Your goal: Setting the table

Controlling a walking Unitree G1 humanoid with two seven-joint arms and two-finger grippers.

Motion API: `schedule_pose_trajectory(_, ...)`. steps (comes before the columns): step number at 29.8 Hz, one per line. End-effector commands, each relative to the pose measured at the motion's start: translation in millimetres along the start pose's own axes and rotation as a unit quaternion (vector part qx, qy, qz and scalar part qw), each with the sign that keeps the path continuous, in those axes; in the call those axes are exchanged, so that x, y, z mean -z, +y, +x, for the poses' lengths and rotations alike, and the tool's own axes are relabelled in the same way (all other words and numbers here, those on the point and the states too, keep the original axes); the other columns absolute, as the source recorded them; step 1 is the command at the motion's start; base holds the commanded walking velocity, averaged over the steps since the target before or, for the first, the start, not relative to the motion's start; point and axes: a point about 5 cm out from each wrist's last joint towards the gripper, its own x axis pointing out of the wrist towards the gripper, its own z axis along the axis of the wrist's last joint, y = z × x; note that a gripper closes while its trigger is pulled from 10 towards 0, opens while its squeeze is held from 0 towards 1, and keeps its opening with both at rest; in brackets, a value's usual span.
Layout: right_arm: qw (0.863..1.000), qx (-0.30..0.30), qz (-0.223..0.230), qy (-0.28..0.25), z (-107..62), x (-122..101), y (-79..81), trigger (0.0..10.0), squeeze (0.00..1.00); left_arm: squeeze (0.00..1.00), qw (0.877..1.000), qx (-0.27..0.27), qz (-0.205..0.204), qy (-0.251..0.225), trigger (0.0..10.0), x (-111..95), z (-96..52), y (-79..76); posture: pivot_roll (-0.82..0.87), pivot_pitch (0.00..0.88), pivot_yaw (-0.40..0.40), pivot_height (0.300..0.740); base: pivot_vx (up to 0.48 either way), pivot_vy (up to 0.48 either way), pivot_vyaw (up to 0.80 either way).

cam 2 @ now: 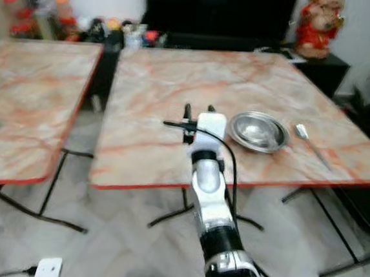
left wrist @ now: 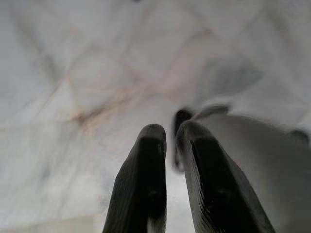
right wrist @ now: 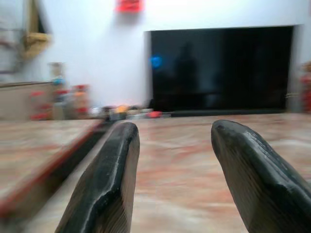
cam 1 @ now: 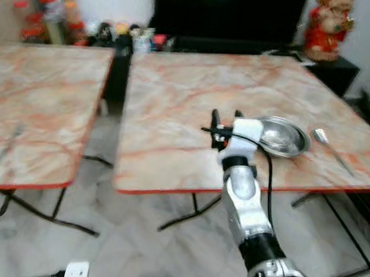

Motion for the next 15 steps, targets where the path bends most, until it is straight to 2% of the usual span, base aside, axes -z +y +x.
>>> schedule_pose_trajectory(1, 1.000, 0.002, 0.000, -0.010, 2.9, -6.0, -2.4, 10.0, 0.00, 0.00, 1.000, 0.000, -0.006, 0.006, 10.0, 3.1, -0.4, -0.8, 0.08, 0.000, -0.009, 0.714, 0.000, 0.382, 0.00)
schedule_pose_trajectory(6, 1.000, 0.011, -0.009, 0.005, 2.8, -1.1, -7.0, 10.0, 0.00, 0.00, 1.000, 0.001, -0.003, 0.005, 10.0, 2.2, -0.2, -0.8, 0.08, 0.000, -0.007, 0.714, 0.000, 0.382, 0.00)
schedule_pose_trajectory(15, 1.000, 0.004, -0.014, 0.006, 4.7, -2.0, -4.6, 10.0, 0.00, 0.00, 1.000, 0.002, 0.002, 0.003, 10.0, 0.0, 0.3, -0.8, 0.09, 0.000, -0.011, 0.714, 0.000, 0.385, 0.00)
